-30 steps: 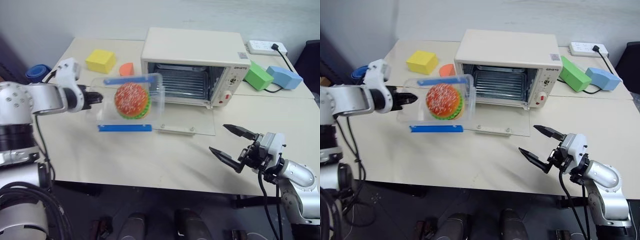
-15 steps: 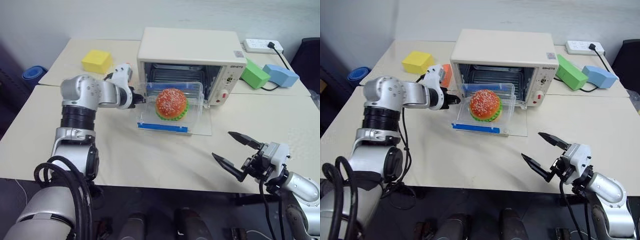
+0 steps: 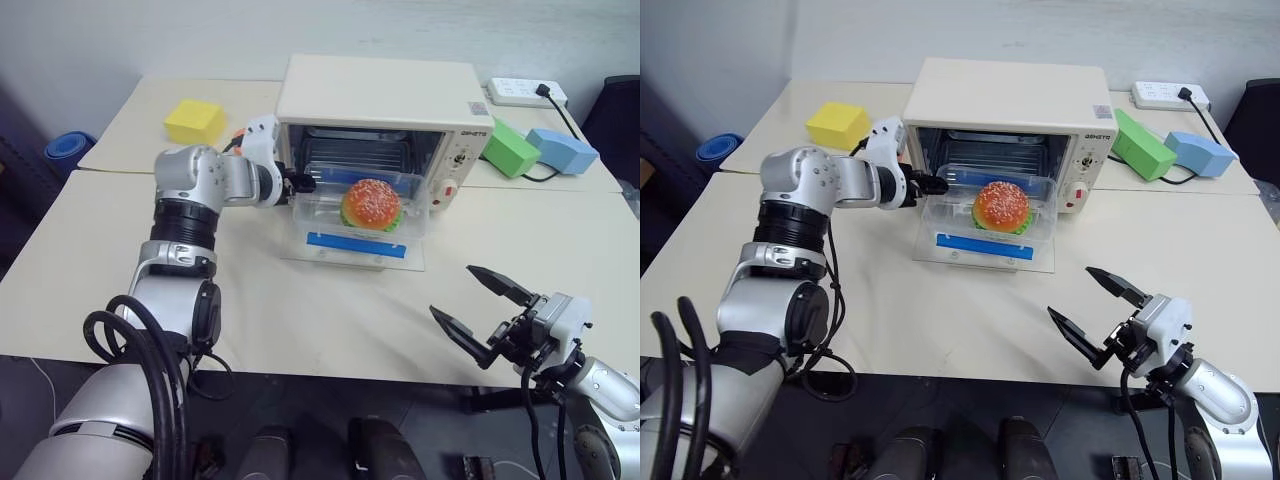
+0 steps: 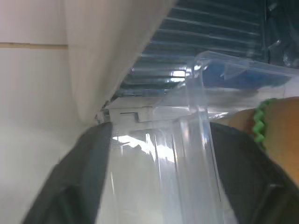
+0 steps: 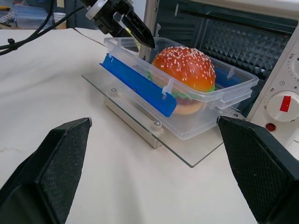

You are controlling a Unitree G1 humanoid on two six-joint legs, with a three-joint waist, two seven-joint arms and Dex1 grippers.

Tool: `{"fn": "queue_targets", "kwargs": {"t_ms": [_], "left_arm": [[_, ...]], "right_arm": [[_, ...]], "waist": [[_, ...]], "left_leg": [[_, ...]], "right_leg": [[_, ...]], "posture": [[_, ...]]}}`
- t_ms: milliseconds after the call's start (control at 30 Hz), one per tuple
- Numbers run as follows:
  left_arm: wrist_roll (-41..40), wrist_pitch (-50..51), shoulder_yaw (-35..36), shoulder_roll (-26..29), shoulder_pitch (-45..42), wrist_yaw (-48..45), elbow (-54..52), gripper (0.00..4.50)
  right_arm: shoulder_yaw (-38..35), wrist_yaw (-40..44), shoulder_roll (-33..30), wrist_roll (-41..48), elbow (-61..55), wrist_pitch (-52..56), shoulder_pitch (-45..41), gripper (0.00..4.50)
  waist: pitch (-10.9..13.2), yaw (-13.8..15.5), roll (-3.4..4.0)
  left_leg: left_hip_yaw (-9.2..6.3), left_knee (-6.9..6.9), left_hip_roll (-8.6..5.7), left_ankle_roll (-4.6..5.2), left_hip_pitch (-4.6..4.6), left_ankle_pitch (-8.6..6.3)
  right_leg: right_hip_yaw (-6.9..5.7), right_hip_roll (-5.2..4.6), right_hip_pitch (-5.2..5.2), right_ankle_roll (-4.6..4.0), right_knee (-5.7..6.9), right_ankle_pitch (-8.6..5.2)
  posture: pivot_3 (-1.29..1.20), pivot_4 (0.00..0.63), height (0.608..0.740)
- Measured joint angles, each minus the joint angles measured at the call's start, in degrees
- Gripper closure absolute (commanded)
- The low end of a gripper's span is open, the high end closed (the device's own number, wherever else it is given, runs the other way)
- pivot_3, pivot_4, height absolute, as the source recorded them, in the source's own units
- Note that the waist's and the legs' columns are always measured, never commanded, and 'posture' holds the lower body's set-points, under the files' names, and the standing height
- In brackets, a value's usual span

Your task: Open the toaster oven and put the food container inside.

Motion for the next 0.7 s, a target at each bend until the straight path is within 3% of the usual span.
{"fn": "queue_targets", "kwargs": {"t_ms": [167,300,400,467,567,633,700], "left_arm": [[-1.07,-0.45,-0.38,11.54,8.0,-14.13,-10.36,0.86],[-1.01,-6.79,-3.04,19.65,17.27,-29.26,-17.93,2.03],[1.7,-24.55,-8.74,26.04,29.55,-47.44,-28.49,3.0],[2.38,-32.02,-11.07,24.62,34.79,-53.38,-32.13,3.59],[3.71,-37.29,-13.75,19.23,38.16,-54.46,-33.37,4.5],[5.68,-40.68,-15.17,16.33,38.48,-53.88,-33.25,4.5],[7.89,-43.8,-15.57,12.34,37.75,-50.95,-31.79,4.5]], "right_arm": [[-0.03,-0.5,-1.93,2.89,-1.81,5.26,-2.09,0.0],[1.05,0.56,-5.21,3.8,-1.81,10.35,-4.81,0.87],[4.53,1.61,-7.3,2.64,0.07,13.76,-9.75,1.96],[7.23,2.41,-7.77,0.51,3.01,14.82,-13.43,2.6],[10.91,3.87,-7.85,-2.85,7.92,14.6,-18.42,3.67],[12.39,4.35,-7.82,-4.59,11.27,14.61,-21.4,4.33],[14.08,4.72,-7.32,-7.07,15.68,14.09,-25.13,4.45]], "waist": [[0.0,-1.47,0.04],[0.0,-1.08,0.04],[0.0,-0.91,0.05],[0.0,-0.11,0.06],[0.0,0.64,0.05],[0.0,0.5,0.05],[0.0,0.36,0.05]], "left_leg": [[0.04,-0.12,0.07,-0.09,0.12,0.04],[-0.06,-0.07,0.07,-0.11,0.05,0.06],[-0.09,-0.07,0.06,-0.07,0.06,0.04],[-0.13,0.0,0.02,0.05,0.0,0.03],[-0.17,0.1,-0.03,0.23,-0.1,-0.01],[-0.11,0.11,-0.06,0.29,-0.1,-0.05],[-0.06,0.13,-0.07,0.32,-0.06,-0.06]], "right_leg": [[0.06,0.05,-0.01,-0.02,0.07,-0.01],[-0.01,0.01,0.01,-0.06,0.02,-0.02],[0.0,-0.05,0.08,-0.09,-0.12,-0.04],[-0.03,-0.12,0.11,-0.1,-0.15,-0.04],[-0.04,-0.14,0.12,-0.07,-0.16,-0.02],[-0.01,-0.13,0.1,-0.04,-0.14,-0.01],[0.0,-0.12,0.1,-0.03,-0.09,0.0]], "posture": [[0.0,0.15,0.74],[0.0,0.15,0.74],[0.0,0.15,0.74],[0.0,0.15,0.74],[0.0,0.15,0.74],[0.0,0.15,0.74],[0.0,0.15,0.74]]}}
